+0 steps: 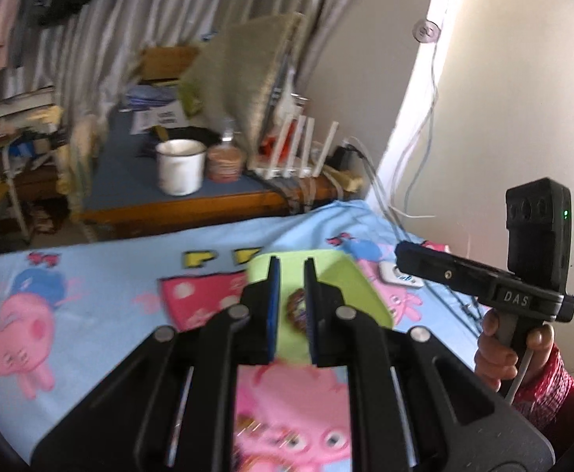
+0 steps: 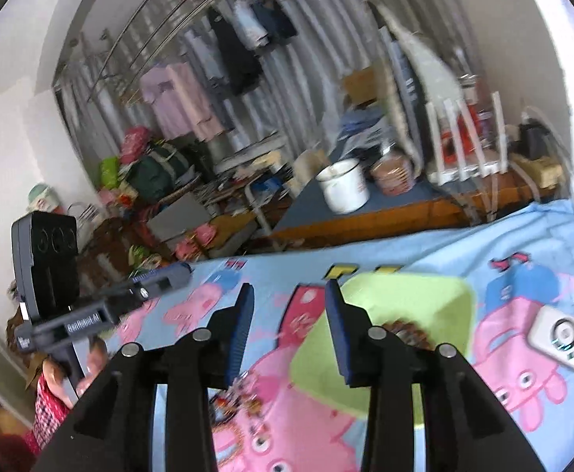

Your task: Organize jewelry

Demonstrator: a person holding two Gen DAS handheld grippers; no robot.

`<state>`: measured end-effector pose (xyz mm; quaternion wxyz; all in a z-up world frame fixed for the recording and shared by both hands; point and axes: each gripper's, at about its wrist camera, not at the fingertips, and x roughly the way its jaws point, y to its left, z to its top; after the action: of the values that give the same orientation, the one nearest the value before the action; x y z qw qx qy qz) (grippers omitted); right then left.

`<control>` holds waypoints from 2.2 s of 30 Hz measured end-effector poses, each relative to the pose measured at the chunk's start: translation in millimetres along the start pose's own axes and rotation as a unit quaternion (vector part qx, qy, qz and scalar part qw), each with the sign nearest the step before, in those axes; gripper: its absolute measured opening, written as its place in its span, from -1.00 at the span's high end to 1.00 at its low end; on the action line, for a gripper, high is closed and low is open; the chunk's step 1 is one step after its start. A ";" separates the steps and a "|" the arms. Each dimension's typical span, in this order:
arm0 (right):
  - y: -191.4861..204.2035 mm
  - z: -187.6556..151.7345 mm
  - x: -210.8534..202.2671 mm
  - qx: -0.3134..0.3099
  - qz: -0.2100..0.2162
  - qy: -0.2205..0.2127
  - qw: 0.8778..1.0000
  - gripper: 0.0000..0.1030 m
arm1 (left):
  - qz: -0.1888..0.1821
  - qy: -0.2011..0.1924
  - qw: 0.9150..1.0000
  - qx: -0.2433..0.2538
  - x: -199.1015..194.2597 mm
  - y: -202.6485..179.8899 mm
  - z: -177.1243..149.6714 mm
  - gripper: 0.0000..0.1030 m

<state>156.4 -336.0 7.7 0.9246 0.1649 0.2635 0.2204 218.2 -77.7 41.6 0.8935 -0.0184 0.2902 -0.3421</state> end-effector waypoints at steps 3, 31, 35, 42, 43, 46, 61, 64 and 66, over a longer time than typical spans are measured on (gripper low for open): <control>16.1 -21.0 19.6 -0.014 0.017 0.037 0.999 0.90 | 0.028 0.000 0.999 -0.020 -21.6 23.7 -23.7 0.79; 59.4 -138.5 115.2 -0.154 -0.105 0.178 0.966 1.00 | 0.068 0.079 0.994 -0.042 9.1 53.3 -142.2 0.76; 35.8 -128.4 85.1 -0.107 -0.113 0.148 0.977 1.00 | 0.073 0.074 0.994 -0.025 17.1 38.9 -139.5 0.16; -4.1 -124.0 25.2 -0.044 -0.151 0.098 0.983 1.00 | 0.057 0.092 0.994 0.018 43.8 5.9 -137.0 0.14; -13.7 -124.2 14.4 -0.030 -0.159 0.091 0.983 1.00 | 0.054 0.095 0.994 0.022 47.0 1.5 -136.9 0.14; -35.0 -122.7 -11.7 0.000 -0.173 0.072 0.982 1.00 | 0.048 0.102 0.993 0.038 55.4 -11.5 -136.4 0.14; -78.7 -145.8 -37.1 0.087 -0.107 0.087 0.987 1.00 | 0.049 0.134 0.981 0.129 81.4 -59.2 -145.5 -0.26; -76.8 -146.4 -36.6 0.077 -0.109 0.088 0.987 0.52 | 0.051 0.148 0.977 0.142 90.8 -63.8 -149.0 -0.26; -71.3 -147.1 -37.7 0.047 -0.128 0.085 0.987 0.32 | 0.052 0.155 0.975 0.152 98.1 -67.3 -151.3 -0.26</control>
<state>68.1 -387.3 -125.4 0.9104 0.1538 0.3706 0.1010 156.0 -165.2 -118.1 0.8465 0.1866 0.3705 -0.3336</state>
